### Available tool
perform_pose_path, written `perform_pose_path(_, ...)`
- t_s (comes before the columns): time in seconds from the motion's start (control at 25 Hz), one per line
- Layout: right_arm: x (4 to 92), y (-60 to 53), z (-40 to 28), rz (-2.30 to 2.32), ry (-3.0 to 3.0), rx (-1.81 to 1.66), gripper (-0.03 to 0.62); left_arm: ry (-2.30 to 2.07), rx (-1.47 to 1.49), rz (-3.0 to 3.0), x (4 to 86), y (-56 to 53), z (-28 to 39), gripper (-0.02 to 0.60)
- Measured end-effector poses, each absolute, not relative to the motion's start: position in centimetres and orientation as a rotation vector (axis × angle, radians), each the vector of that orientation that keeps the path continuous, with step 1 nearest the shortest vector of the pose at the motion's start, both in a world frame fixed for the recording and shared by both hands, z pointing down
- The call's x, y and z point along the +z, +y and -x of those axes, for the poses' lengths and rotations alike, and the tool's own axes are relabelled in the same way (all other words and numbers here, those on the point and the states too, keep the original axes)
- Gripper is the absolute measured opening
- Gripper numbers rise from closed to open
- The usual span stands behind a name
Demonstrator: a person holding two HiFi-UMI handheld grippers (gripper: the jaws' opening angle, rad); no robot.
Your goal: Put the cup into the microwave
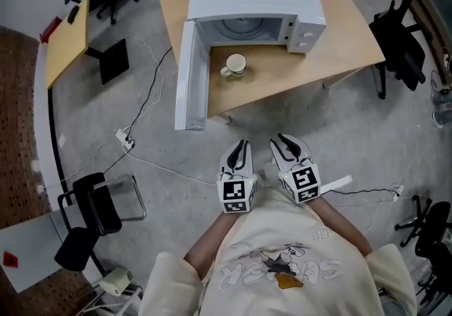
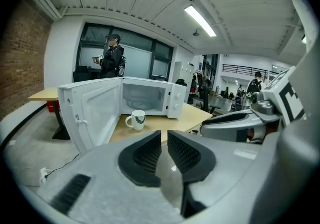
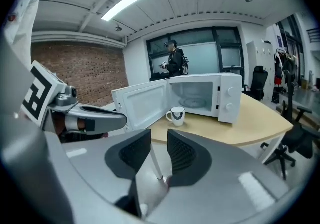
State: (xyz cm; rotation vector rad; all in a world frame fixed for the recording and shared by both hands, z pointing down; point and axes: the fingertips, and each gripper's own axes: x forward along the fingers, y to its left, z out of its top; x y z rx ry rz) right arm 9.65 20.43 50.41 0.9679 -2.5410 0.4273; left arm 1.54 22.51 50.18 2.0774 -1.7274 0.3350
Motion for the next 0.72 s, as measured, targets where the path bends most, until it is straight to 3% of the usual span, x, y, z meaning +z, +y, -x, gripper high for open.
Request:
perform_pose_path(0.2, 50.7, 19.2, -11.8, -0.926, -2.576, 0.426, 0.109, -1.779, 0.335, -2.036, 50.7, 21.2, -3.8, 0.127)
perform_pose_path(0.32, 51.2, 18.0, -12.7, -0.930, -2.576, 0.463, 0.110, -1.794, 0.334, -2.011, 50.7, 20.5, -4.1, 0.149)
perform_pose_path(0.72, 51.9, 11.5, -9.1, -0.881, -2.560, 0.457, 0.112, -1.828, 0.289, -2.006, 49.7, 12.2, 0.1, 0.160)
